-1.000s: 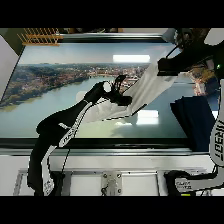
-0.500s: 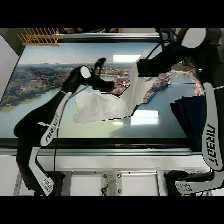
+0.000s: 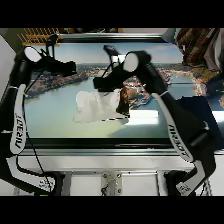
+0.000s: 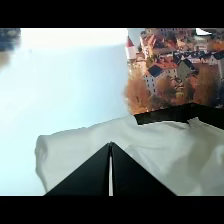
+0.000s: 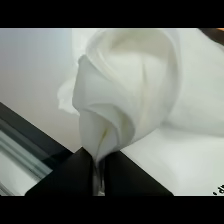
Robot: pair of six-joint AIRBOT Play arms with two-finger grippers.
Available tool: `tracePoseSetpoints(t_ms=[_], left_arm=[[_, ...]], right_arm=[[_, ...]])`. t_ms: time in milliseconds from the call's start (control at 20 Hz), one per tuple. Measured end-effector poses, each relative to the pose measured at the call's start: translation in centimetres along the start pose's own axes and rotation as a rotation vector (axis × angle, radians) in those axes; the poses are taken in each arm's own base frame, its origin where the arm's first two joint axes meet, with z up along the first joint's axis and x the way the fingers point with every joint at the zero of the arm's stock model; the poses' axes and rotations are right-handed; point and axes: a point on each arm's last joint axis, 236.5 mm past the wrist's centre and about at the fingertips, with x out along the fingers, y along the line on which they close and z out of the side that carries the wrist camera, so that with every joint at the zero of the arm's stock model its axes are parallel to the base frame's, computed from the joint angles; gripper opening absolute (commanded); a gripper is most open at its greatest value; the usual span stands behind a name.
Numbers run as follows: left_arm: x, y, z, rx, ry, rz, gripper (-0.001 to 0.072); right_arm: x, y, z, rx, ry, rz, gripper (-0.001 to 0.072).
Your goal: Fold the clothes and pants, and hang the long-sleeved shirts on hangers.
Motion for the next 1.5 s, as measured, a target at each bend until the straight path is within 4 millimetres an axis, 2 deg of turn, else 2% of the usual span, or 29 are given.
tracePoseSetpoints(t_ms=[50,100,200,250,300,350,400,500,650,750,900,950,1000,1100,1250,1350,1500], left_arm=[[-1.1,0.7,0.1,-0.010,-0.005,0.008,0.0004],[-1.9,1.1,0.2,-0.016,-0.010,0.015,0.0004],[-3.2,1.6,0.2,-0.023,-0.013,0.024,0.0005],[-3.7,1.7,0.1,-0.023,-0.013,0.027,0.0004],[-4.1,1.7,0.1,-0.023,-0.017,0.028,0.0004],[-4.4,1.7,0.1,-0.022,-0.018,0.029,0.0004],[-4.7,1.7,0.1,-0.022,-0.020,0.030,0.0004],[-5.3,1.6,0.2,-0.019,-0.028,0.032,0.0004],[-6.0,1.2,0.2,-0.011,-0.035,0.033,0.0004],[-6.2,0.6,-0.1,-0.006,-0.045,0.031,0.0004],[-5.9,-0.4,-1.6,-0.002,-0.043,0.024,0.0005],[-5.6,-0.9,-2.4,0.000,-0.036,0.020,0.0005],[-5.3,-1.3,-3.3,0.002,-0.024,0.016,0.0004],[-4.7,-2.3,-4.9,0.010,-0.008,0.007,0.0004],[-3.9,-3.7,-7.0,0.026,0.011,-0.008,0.0004],[-3.6,-4.6,-7.9,0.040,0.022,-0.017,0.0004],[-3.2,-5.6,-8.7,0.055,0.032,-0.030,0.0005]], right_arm=[[2.1,0.8,-0.3,0.001,0.008,0.022,0.0021],[4.3,1.6,-0.7,0.005,0.015,0.046,0.0099],[8.2,3.3,-1.4,0.005,0.020,0.107,0.0569],[9.9,4.2,-1.7,0.001,0.019,0.145,0.0691],[11.3,5.3,-1.8,-0.005,0.010,0.192,0.0687],[12.1,6.3,-1.8,-0.008,0.000,0.238,0.0600],[12.4,7.2,-1.5,-0.007,-0.019,0.287,0.0482],[11.6,8.0,0.3,0.006,-0.079,0.351,0.0485],[7.4,7.4,3.8,-0.021,-0.191,0.375,0.0485],[4.1,4.6,5.4,-0.044,-0.242,0.322,0.0486],[-0.4,-2.9,5.3,-0.019,-0.260,0.183,0.0489],[-1.4,-5.9,4.6,0.006,-0.250,0.135,0.0569],[-2.3,-9.3,3.3,0.044,-0.227,0.086,0.0720],[-3.3,-15.9,0.1,0.147,-0.171,0.007,0.0720],[-3.0,-23.2,-4.6,0.296,-0.087,-0.054,0.0720],[-1.7,-25.4,-6.6,0.350,-0.044,-0.039,0.0720],[1.1,-25.1,-7.6,0.389,-0.013,0.081,0.0718]])
